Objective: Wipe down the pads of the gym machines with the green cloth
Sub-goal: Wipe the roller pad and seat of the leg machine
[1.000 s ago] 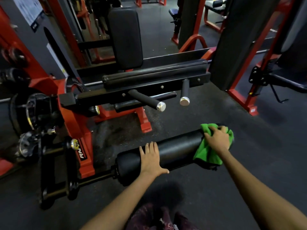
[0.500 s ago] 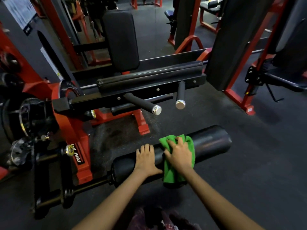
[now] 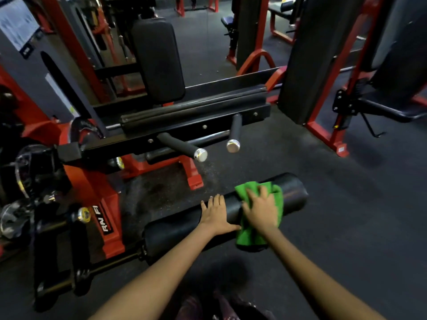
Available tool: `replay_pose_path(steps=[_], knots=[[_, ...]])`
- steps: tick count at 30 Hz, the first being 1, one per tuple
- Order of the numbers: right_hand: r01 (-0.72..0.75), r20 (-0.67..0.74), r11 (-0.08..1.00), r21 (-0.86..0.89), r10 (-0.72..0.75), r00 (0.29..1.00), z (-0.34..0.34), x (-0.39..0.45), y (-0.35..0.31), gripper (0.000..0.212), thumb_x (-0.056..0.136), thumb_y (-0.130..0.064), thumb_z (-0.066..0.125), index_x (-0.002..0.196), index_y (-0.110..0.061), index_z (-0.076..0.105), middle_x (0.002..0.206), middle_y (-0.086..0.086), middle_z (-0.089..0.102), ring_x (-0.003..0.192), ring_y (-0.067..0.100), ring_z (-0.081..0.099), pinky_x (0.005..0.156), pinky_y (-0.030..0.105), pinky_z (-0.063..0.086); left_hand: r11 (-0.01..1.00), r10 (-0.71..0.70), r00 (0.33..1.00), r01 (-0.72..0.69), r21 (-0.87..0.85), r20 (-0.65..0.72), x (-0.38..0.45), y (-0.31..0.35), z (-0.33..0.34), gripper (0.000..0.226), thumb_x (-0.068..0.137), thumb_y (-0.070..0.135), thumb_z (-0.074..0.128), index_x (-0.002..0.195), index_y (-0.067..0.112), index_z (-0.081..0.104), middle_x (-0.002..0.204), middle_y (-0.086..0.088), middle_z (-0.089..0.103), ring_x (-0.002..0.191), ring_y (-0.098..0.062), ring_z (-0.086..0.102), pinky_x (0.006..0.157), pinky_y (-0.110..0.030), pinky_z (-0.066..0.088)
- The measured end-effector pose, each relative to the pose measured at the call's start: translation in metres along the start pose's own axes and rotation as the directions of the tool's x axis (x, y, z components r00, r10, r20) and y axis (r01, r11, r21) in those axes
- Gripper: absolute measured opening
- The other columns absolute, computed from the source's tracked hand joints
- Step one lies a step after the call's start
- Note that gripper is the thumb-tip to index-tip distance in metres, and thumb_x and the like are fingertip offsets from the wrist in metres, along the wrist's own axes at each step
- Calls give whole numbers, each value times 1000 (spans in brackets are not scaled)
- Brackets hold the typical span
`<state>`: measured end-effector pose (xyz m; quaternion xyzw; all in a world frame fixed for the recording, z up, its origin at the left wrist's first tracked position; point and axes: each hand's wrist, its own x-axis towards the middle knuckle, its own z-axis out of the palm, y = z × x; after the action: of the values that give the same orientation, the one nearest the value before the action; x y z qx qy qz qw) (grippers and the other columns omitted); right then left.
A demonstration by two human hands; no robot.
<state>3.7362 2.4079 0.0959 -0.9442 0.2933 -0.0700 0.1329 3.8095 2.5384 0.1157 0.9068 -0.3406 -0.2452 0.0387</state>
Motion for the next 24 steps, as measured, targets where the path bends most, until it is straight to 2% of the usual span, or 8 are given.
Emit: replay_pose_path(steps=[4, 8, 10, 13, 17, 19, 22, 24], knots=[[150, 52, 988, -25, -149, 987, -1, -10, 8, 45, 79, -46, 52, 116, -27, 68, 116, 13, 64, 89, 44, 58, 82, 48, 50, 994, 19, 1000, -20, 107, 11, 6, 19, -1, 117, 74, 53, 71, 149, -2, 0, 158, -17, 1, 146, -32, 1, 118, -51, 5], [-47, 91, 994, -99, 56, 994, -19, 24, 69, 49, 90, -53, 44, 137, -38, 47, 149, 2, 39, 138, 43, 24, 107, 52, 25, 987, 10, 1000, -12, 160, 12, 7, 16, 7, 130, 68, 65, 71, 150, 0, -6, 159, -14, -3, 147, -30, -2, 119, -50, 4], [-115, 114, 991, -62, 121, 986, -24, 46, 98, 52, 93, -54, 43, 143, -41, 35, 156, -2, 25, 143, 39, 12, 112, 52, 17, 991, -4, 1000, 6, 130, -16, 9, 17, 9, 130, 67, 69, 68, 150, 1, -5, 159, -14, -2, 147, -30, -2, 119, -50, 3], [-72, 156, 997, -35, 77, 985, -27, 63, 99, 54, 93, -53, 45, 143, -34, 39, 155, 6, 27, 139, 42, 23, 114, 51, 18, 997, -41, 999, 42, 67, -25, 10, 24, 7, 130, 65, 76, 64, 150, 2, -1, 159, -14, 1, 146, -30, 1, 118, -51, 3], [349, 143, 936, -51, -339, 930, -13, 41, 43, 47, 88, -46, 47, 123, -21, 64, 130, 16, 58, 109, 41, 58, 99, 47, 43, 991, -132, 990, 132, -5, 46, 26, 37, -6, 128, 64, 76, 64, 149, 1, 5, 158, -14, 8, 145, -31, 7, 117, -53, 4], [414, 256, 910, 3, -401, 880, -12, 40, 35, 58, 83, -56, 33, 119, -25, 66, 123, 12, 63, 101, 39, 62, 93, 48, 48, 991, -125, 989, 129, -46, 79, 37, 39, -12, 124, 65, 73, 66, 148, 1, 10, 156, -13, 13, 144, -29, 12, 117, -53, 6], [265, 269, 962, -66, -238, 933, -17, 64, 57, 78, 77, -72, 13, 135, -35, 50, 144, 3, 46, 127, 38, 42, 109, 51, 24, 992, -91, 986, 102, -69, 142, 52, 36, -13, 123, 66, 71, 68, 150, 5, 7, 158, -9, 11, 145, -26, 12, 118, -50, 6], [112, 244, 985, -134, -77, 967, -27, 86, 79, 70, 83, -73, 19, 138, -38, 44, 148, -1, 40, 132, 36, 34, 112, 52, 16, 996, -64, 982, 73, -43, 180, 63, 35, -14, 127, 63, 72, 70, 152, 8, 5, 159, -9, 10, 146, -26, 13, 118, -50, 10]])
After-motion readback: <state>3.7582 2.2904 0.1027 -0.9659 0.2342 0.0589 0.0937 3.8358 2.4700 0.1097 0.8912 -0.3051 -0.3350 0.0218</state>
